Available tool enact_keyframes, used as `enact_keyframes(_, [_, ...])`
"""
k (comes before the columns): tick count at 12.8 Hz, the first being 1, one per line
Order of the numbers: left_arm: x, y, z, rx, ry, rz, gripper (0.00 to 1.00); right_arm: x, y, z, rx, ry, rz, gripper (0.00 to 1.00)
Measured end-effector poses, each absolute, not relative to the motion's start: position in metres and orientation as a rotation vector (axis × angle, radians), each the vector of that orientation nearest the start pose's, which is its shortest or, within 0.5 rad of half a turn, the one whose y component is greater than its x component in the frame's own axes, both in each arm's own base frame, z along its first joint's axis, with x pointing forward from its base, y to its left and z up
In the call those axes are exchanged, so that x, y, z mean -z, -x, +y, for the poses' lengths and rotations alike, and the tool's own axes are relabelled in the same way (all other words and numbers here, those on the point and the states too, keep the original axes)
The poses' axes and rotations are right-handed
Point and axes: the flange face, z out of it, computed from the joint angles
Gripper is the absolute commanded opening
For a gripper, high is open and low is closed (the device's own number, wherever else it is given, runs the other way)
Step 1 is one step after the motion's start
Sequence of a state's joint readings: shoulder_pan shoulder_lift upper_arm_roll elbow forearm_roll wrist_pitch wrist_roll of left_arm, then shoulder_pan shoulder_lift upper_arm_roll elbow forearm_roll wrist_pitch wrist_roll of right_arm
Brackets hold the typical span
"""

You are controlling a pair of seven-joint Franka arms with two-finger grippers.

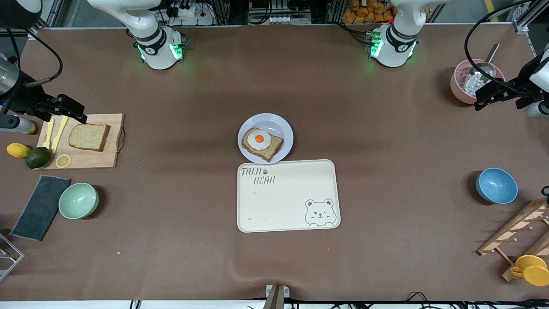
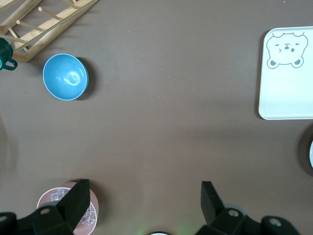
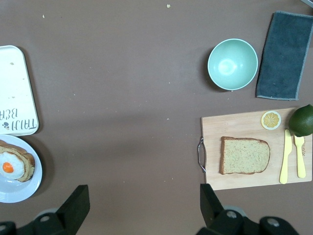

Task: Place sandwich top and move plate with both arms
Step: 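Move the right gripper over the bread slice on the cutting board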

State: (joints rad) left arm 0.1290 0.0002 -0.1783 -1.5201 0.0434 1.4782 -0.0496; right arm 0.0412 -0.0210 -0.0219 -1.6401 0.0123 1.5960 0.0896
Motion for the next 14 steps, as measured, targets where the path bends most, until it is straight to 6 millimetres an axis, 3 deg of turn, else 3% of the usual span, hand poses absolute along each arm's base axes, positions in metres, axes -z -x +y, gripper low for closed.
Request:
enact_keyframes(7, [-0.648,-0.545,-0.017,-0.037,3.096,-0.013,1.0,-0.605,-0.549,0.012,-0.039,3.128,0.11,1.0])
enact_keyframes(14, [-0.64,-0.544,-0.027,-0.075,3.146,-0.019,1.0,-0.603,-0.55,0.012,-0.049,3.128,0.11,1.0])
